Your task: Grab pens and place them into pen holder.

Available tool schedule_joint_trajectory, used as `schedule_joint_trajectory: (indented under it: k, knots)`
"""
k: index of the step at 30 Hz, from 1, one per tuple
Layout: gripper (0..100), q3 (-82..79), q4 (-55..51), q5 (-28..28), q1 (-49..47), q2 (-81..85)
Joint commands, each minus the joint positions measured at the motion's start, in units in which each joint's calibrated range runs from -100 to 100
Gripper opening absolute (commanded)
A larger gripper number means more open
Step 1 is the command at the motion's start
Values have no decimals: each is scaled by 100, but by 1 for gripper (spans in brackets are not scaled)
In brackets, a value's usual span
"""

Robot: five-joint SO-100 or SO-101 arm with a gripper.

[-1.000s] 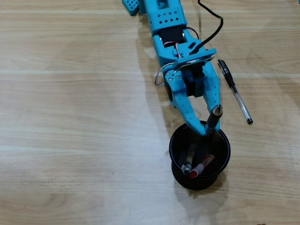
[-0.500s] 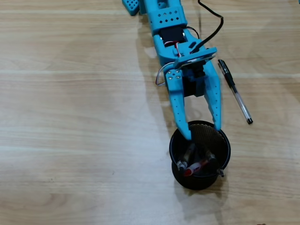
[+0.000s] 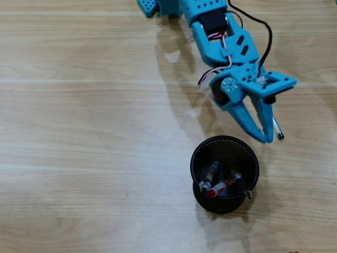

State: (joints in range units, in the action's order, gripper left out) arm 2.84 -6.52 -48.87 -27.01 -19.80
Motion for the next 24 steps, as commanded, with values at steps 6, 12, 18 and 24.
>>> schedule_joint_trajectory:
  k: [6,12,18,24]
  knots:
    - [2,105,-2105,196,-614,965]
    - [2,78,-2214,170,-1126,939]
    - [2,33,-2560,-469,-1565,931]
    - [2,123,-3553,-940,-1748,931]
